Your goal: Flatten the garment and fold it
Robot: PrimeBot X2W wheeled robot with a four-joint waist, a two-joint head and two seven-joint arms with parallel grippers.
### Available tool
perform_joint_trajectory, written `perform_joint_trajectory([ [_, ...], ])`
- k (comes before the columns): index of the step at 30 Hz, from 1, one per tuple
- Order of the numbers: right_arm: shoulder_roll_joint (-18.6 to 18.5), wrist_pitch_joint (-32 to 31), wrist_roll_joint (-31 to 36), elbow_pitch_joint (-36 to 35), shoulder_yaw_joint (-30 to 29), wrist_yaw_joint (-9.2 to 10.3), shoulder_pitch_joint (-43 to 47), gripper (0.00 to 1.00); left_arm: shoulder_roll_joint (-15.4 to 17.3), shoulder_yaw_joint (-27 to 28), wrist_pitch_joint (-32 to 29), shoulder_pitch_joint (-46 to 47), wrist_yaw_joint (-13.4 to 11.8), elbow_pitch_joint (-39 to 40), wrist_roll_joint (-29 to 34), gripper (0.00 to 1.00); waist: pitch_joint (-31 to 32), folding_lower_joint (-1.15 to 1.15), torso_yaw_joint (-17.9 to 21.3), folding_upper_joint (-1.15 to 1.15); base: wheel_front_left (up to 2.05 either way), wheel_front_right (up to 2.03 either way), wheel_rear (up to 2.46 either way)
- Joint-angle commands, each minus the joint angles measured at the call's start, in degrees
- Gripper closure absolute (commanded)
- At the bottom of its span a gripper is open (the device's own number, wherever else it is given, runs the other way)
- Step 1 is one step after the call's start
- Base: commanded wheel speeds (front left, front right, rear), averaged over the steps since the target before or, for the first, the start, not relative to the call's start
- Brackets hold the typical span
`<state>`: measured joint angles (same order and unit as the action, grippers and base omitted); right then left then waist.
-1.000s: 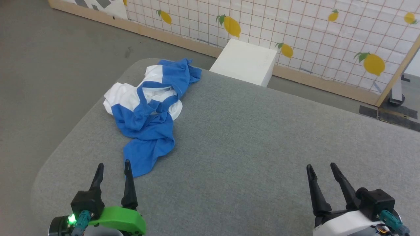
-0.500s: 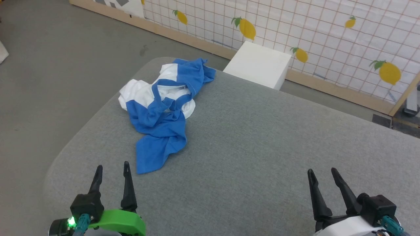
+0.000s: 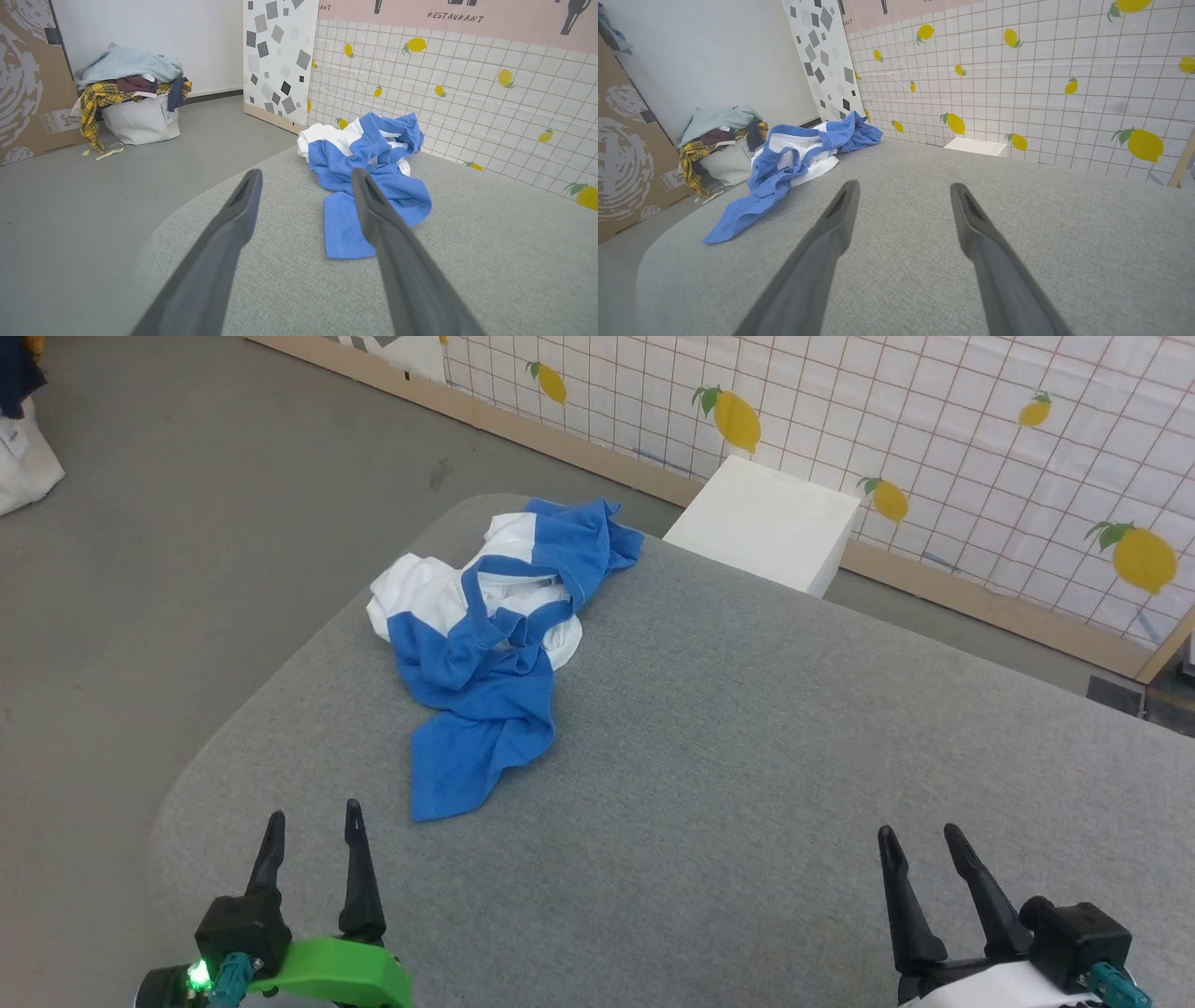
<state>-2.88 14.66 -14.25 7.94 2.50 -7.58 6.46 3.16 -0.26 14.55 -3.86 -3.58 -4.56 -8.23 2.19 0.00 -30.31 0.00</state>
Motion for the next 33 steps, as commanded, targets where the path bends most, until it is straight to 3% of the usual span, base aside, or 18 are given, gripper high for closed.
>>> perform_joint_trajectory([
  [1,0.0,0.3,-0.1,0.2,0.1,0.09,0.9,0.0,-0.2,0.2,0.4,-0.9,-0.2,0.0,-0.2,0.0,0.0,0.0,0.1,0.0,0.0,0.0,0.0],
  [6,0.0,0.3,-0.1,0.3,0.2,0.09,0.8,0.0,-0.2,0.3,0.4,-0.9,0.0,-0.3,-0.2,0.0,0.0,0.0,0.4,0.0,0.0,0.0,0.0],
  [10,0.0,0.3,0.1,0.1,0.0,0.09,0.6,0.0,0.7,-0.5,0.3,2.8,2.5,-2.4,-1.2,0.0,-0.8,0.0,0.8,0.0,0.0,0.0,0.0],
  [14,0.0,0.1,1.6,-0.6,0.3,0.09,-0.7,0.0,2.3,-0.3,-2.1,12.4,5.2,-7.0,-3.3,0.0,-3.5,0.0,2.5,0.0,0.0,0.0,0.0],
  [19,0.0,-2.3,4.6,-3.1,-0.6,0.09,-3.6,0.0,4.7,-0.5,-10.8,28.2,8.9,-17.2,-8.0,0.0,-9.8,0.0,7.2,0.0,0.0,0.0,0.0],
  [25,0.0,-4.8,7.0,-6.3,-2.4,0.09,-5.2,0.0,6.9,-0.9,-30.5,41.7,10.5,-31.6,-15.5,0.0,-16.2,0.0,13.1,0.0,0.0,0.0,0.0],
  [29,0.0,-5.2,7.0,-7.5,-3.4,0.09,-5.6,0.0,10.4,-2.2,-36.4,46.0,10.2,-36.8,-14.4,0.0,-19.0,0.0,15.9,0.0,0.0,0.0,0.0],
  [33,0.0,-5.0,6.7,-8.0,-3.5,0.09,-6.2,0.0,11.7,-1.6,-39.1,47.3,7.2,-41.5,-14.2,0.0,-20.6,0.0,17.6,0.0,0.0,0.0,0.0],
])
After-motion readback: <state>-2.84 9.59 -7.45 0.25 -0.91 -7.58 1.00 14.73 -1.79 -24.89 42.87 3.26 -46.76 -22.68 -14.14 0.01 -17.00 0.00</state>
